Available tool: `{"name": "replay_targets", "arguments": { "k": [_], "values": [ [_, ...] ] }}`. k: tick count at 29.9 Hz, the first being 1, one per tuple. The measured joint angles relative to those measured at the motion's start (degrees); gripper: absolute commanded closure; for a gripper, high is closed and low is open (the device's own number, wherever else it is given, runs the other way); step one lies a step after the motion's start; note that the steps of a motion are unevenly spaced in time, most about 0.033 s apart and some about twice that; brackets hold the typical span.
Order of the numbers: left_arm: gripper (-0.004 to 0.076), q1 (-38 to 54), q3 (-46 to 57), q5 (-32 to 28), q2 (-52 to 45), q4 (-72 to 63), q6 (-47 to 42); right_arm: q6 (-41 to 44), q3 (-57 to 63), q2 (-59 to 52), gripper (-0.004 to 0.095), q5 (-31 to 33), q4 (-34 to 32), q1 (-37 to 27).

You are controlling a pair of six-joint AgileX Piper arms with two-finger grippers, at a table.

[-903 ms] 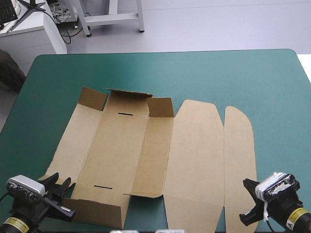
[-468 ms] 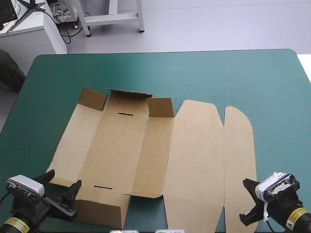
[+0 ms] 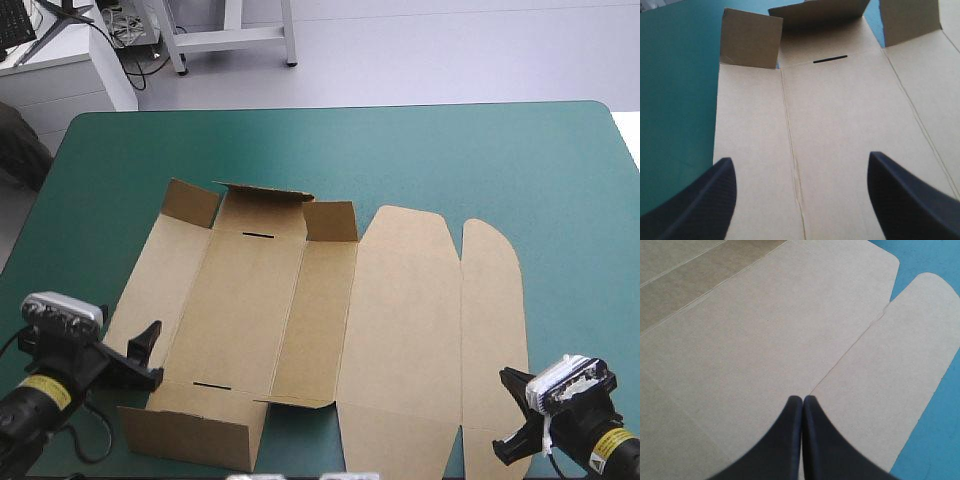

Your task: Fold the box

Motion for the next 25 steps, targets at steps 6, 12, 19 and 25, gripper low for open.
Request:
{"name": "replay_targets", "arguments": {
  "k": [6, 12, 19, 25],
  "values": [
    [0.0210, 0.00, -11.19, 3.25, 15.99, 5.67, -9.01, 0.00, 0.00, 0.00, 0.0927, -0.04, 1.51, 0.00],
    [0.0210, 0.69, -22.40, 11.30, 30.30, 5.81, -9.46, 0.00, 0.00, 0.00, 0.0928, -0.04, 1.91, 0.00],
    [0.0210, 14.11, -29.59, 14.90, 42.01, -5.16, -0.13, 0.00, 0.00, 0.00, 0.0928, -0.04, 2.09, 0.00],
    [0.0210, 30.06, -29.80, 18.66, 47.22, -23.37, 20.42, 0.00, 0.00, 0.00, 0.0927, -0.04, 2.09, 0.00]
  ]
}}
